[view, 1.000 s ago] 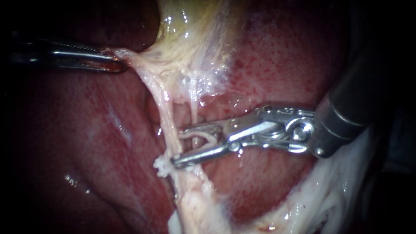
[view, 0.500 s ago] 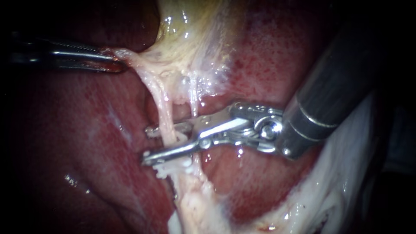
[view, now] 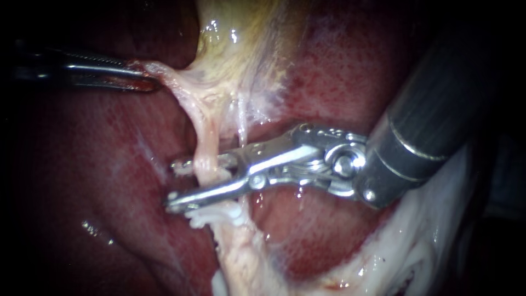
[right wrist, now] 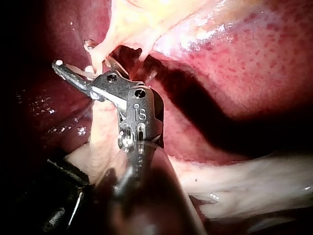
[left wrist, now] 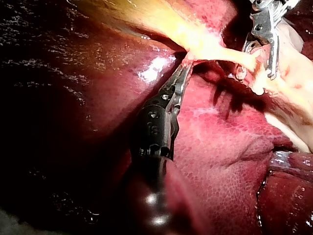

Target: Clipping third clip left tube

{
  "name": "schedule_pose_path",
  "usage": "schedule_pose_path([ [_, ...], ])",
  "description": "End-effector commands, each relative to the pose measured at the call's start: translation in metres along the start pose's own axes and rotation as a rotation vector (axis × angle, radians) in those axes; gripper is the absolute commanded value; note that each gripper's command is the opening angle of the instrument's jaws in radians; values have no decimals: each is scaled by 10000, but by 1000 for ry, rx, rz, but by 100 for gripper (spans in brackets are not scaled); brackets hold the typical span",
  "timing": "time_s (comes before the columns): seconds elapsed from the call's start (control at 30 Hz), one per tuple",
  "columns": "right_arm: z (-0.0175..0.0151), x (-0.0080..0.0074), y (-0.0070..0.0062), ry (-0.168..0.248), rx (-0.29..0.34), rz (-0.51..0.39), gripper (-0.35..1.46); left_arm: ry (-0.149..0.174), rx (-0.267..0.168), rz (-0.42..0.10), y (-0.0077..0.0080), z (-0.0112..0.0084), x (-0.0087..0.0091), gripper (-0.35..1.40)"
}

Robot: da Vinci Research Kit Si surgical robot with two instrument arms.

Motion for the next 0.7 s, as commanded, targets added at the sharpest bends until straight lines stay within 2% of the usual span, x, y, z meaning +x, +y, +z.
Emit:
schedule_pose_path([
  [0.03, -2, -1, 0, -1, 0, -1, 23, 0, 0, 0, 0, 0, 0, -35],
  [0.27, -8, -3, -1, -3, 3, 28, -23, 0, 0, 0, -1, 1, -1, -35],
  [0.3, -9, -4, -2, -1, 2, 52, -35, 0, 0, 0, -1, 1, -1, -35],
  [0.47, -11, -5, -3, -4, 9, 122, -35, 0, 0, 0, -1, 1, -1, -35],
  [0.7, -11, -6, -2, -9, 16, 120, -35, 0, 0, 0, -1, 1, -1, -35],
])
